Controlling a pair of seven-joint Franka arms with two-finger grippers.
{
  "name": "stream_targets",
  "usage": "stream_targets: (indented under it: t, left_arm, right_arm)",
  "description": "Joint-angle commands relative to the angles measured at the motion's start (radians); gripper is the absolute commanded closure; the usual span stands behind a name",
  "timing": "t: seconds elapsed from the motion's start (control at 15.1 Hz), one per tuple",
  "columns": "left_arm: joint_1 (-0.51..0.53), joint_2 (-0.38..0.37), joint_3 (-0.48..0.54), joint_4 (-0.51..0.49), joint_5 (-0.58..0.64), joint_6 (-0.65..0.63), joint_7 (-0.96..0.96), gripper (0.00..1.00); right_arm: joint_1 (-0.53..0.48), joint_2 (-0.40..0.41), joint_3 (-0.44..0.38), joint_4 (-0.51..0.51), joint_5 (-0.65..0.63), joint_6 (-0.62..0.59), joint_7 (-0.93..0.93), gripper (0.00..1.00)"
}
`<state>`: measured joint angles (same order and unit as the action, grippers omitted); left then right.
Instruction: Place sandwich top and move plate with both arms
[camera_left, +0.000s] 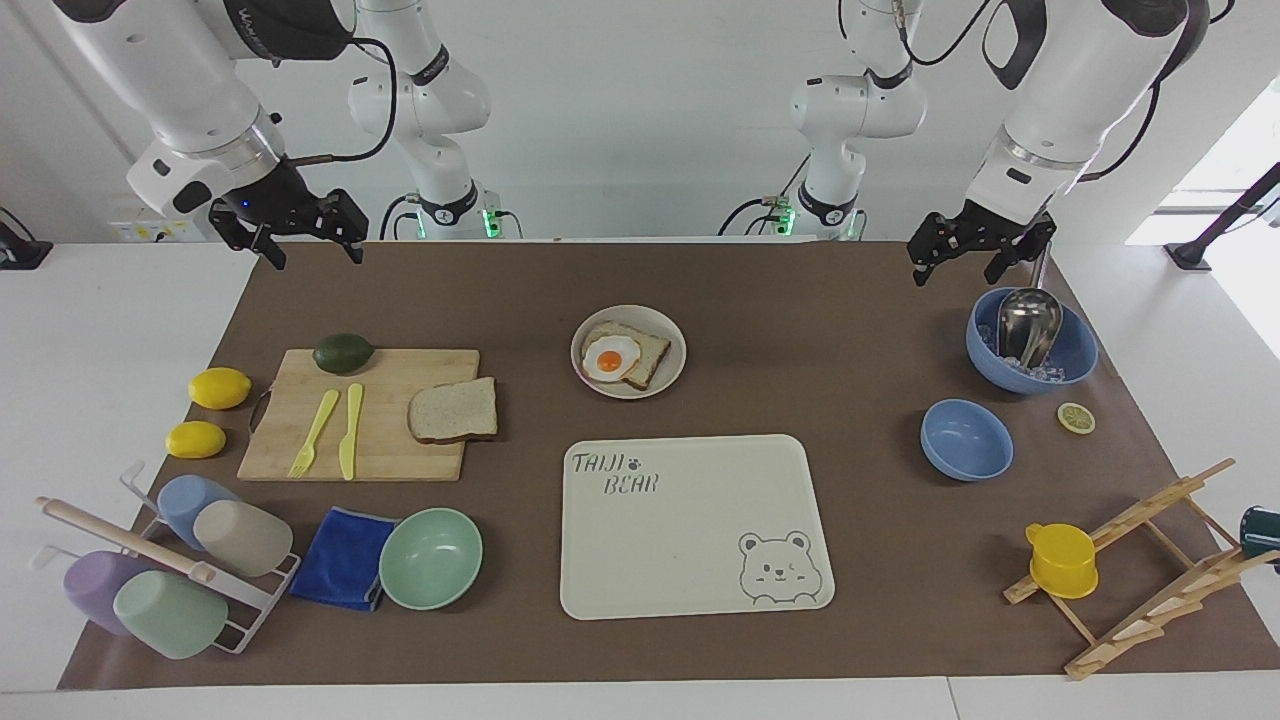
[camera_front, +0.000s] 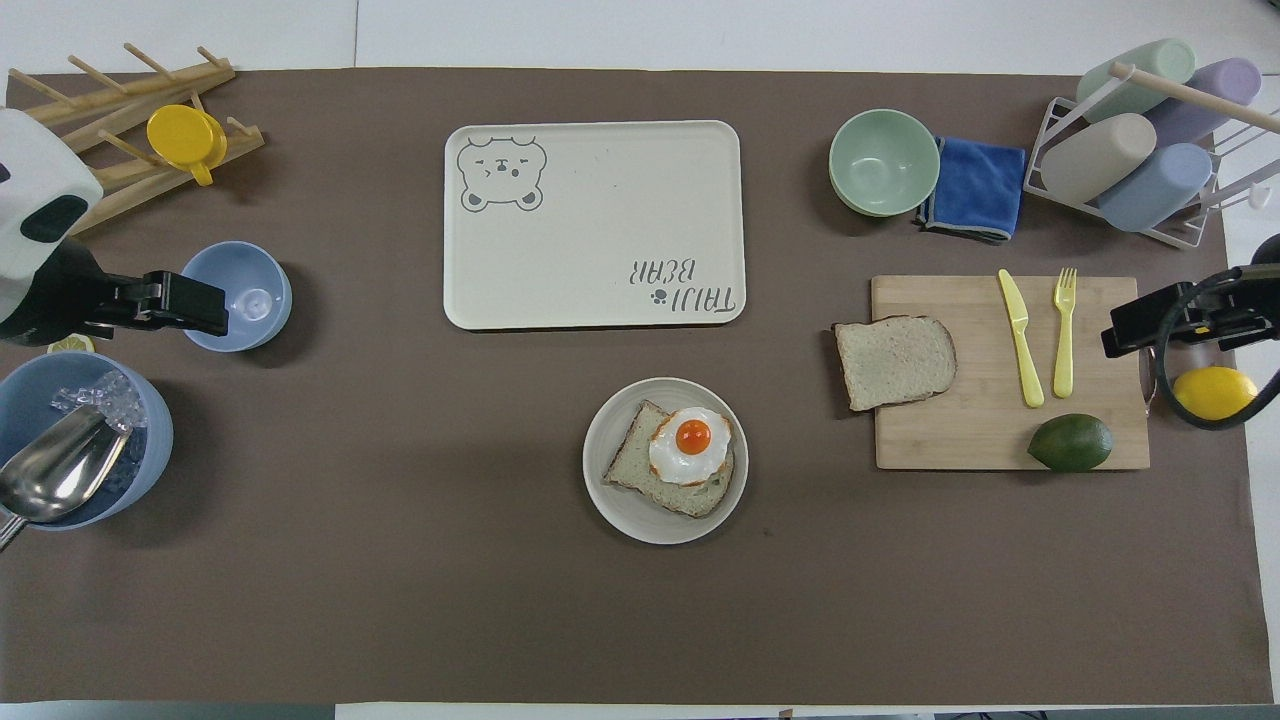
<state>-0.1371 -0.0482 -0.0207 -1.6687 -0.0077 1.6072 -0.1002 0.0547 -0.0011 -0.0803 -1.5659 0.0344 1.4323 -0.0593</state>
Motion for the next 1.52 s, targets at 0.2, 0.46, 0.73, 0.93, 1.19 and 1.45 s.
stream_targets:
  t: [0.2,0.46,0.73,0.93,1.19,1.45]
  left_arm:
    - [-0.001,-0.013,-0.004,-0.013,0.017,0.006,0.002,0.00]
    - [0.010,-0.013,-0.002,-0.013,0.017,0.005,0.004,0.00]
    - [0.011,-0.013,-0.002,-0.013,0.017,0.005,0.004,0.00]
    - [0.011,-0.013,-0.002,-0.013,0.017,0.003,0.004,0.00]
    - [0.013,-0.013,-0.002,-0.013,0.017,0.008,0.002,0.00]
    - [0.011,-0.013,-0.002,-0.013,0.017,0.008,0.001,0.00]
  right_arm:
    - [-0.006,-0.017,0.010,-0.022,-0.008,0.017,0.019,0.00]
    - [-0.007,-0.020,0.008,-0.026,-0.001,0.023,0.019,0.00]
    - [-0.003,-0.023,0.010,-0.031,-0.001,0.022,0.010,0.00]
    - [0.042,-0.014,0.017,-0.019,-0.036,0.064,0.022,0.00]
    - [0.203,-0.057,0.020,-0.239,-0.206,0.217,0.234,0.00]
    - [0.371,0.102,0.022,-0.266,-0.350,0.250,0.509,0.00]
